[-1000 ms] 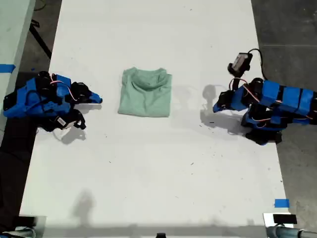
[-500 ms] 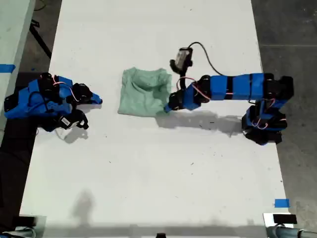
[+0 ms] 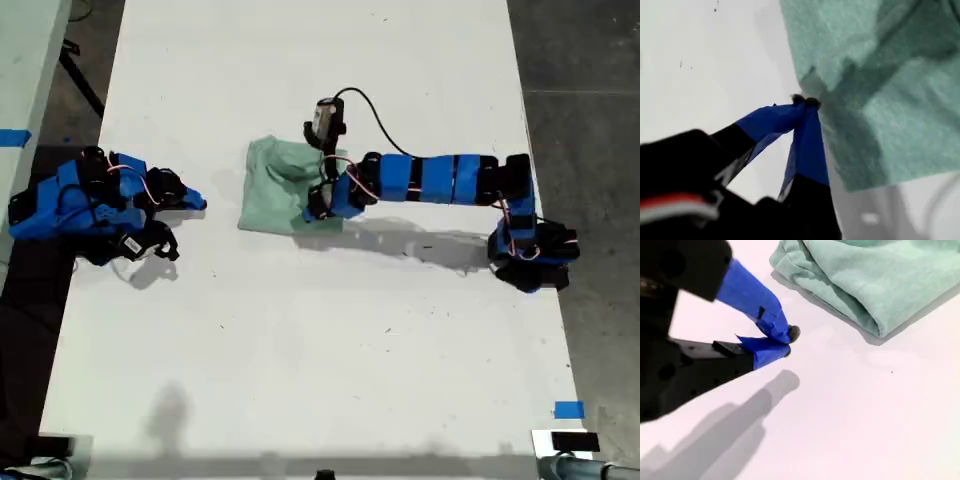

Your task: Fold t-shirt

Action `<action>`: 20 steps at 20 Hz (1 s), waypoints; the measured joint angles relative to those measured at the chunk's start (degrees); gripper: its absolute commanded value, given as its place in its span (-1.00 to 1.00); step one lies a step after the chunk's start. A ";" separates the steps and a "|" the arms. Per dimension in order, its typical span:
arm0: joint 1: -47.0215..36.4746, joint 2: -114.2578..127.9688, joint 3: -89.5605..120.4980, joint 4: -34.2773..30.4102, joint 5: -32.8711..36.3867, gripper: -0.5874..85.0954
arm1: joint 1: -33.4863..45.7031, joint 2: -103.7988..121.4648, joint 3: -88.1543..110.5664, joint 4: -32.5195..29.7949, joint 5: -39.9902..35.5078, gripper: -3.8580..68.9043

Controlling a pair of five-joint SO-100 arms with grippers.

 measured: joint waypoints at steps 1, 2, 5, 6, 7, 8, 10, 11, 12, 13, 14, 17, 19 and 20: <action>0.00 0.00 0.00 0.00 0.00 -0.99 | 1.32 -1.49 -1.76 0.53 -1.05 -0.93; 0.00 0.00 0.00 0.00 0.00 -0.99 | 2.64 -3.87 -4.31 1.05 -2.11 -0.93; 0.00 0.00 0.00 0.00 0.00 -0.99 | 7.12 -11.07 -11.69 1.32 -5.62 -0.93; 0.00 0.00 0.00 0.00 0.00 -0.99 | 9.23 -12.83 -13.10 1.23 -7.29 -0.93; 0.00 0.00 0.00 0.00 0.00 -0.99 | 12.04 -14.06 -13.71 0.35 -9.32 -0.93; 0.09 0.00 0.00 0.00 0.00 -0.99 | 15.21 -14.68 -13.97 -0.79 -11.25 -0.93; 0.18 0.00 0.00 0.00 0.00 -0.99 | 22.15 -14.77 -14.06 -2.37 -14.24 -0.93; 0.26 0.00 0.00 0.00 0.00 -0.99 | 25.31 -14.77 -14.06 -3.34 -15.38 -0.93; 0.26 0.00 0.00 0.00 0.00 -0.99 | 28.30 -14.50 -14.06 -4.13 -16.08 -0.93; 0.26 0.00 0.00 0.00 0.00 -0.99 | 30.67 -13.45 -13.97 -5.10 -16.35 -0.93; 0.26 0.00 0.00 0.00 0.00 -0.99 | 32.17 -11.51 -13.71 -5.71 -16.44 -0.93; 0.26 0.00 0.00 0.00 0.00 -0.86 | 31.82 -2.72 -8.17 -5.98 -16.52 -0.93; 0.62 0.00 0.00 0.00 0.00 -0.80 | 31.29 5.98 0.26 -4.04 -16.44 -0.93; 1.05 0.00 0.00 0.00 0.00 -0.80 | 31.11 11.60 5.80 -2.37 -15.64 -0.93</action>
